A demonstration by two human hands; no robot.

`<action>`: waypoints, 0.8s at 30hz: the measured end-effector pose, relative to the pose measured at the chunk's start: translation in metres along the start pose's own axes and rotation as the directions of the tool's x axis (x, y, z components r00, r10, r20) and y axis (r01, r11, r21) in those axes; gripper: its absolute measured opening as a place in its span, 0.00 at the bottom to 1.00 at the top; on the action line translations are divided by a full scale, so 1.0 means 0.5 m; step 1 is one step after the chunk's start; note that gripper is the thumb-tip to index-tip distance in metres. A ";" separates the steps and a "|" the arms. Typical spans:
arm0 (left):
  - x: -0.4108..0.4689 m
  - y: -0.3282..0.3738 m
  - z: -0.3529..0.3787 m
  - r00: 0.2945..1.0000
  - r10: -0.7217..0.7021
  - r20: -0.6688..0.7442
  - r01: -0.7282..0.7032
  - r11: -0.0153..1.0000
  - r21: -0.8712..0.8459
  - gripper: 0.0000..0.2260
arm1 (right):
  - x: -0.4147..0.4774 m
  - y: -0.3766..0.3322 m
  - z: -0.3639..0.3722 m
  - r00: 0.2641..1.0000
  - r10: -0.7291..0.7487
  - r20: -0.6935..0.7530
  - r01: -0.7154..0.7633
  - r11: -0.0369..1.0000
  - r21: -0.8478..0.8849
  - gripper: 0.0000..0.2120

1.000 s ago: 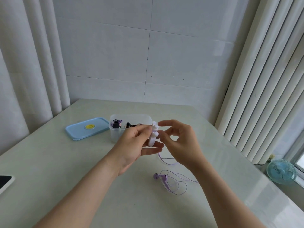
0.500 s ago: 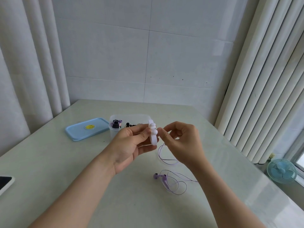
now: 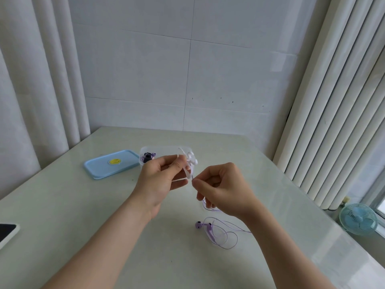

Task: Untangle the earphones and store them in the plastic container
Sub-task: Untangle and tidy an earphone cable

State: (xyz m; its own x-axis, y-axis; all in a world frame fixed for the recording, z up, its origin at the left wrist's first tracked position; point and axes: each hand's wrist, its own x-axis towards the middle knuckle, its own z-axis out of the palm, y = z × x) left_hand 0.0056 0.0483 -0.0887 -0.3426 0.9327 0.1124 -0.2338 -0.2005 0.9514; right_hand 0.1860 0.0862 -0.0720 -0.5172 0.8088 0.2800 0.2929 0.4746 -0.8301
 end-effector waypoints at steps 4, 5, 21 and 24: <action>-0.003 -0.001 0.005 0.997 0.072 -0.037 -0.066 0.989 0.131 0.14 | -0.004 -0.007 0.001 0.996 -0.003 0.089 0.004 1.000 -0.016 0.08; -0.003 -0.002 0.006 0.996 0.074 -0.040 -0.068 0.988 0.138 0.15 | -0.004 -0.008 0.000 0.995 -0.007 0.098 0.010 1.000 -0.025 0.08; -0.012 -0.011 0.010 0.995 0.096 0.015 -0.097 0.972 0.216 0.12 | 0.004 -0.007 0.001 0.997 -0.028 -0.065 0.040 0.979 0.199 0.10; -0.013 -0.014 0.009 0.988 0.068 0.138 -0.101 0.963 0.249 0.11 | 0.008 -0.009 -0.007 0.991 0.033 -0.130 0.012 0.945 0.328 0.09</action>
State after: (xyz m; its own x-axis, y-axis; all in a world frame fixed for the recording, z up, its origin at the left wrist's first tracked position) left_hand 0.0136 0.0449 -0.0947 -0.2290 0.9494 0.2148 0.0358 -0.2123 0.9765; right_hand 0.1856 0.0884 -0.0653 -0.3984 0.8622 0.3127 0.0072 0.3439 -0.9390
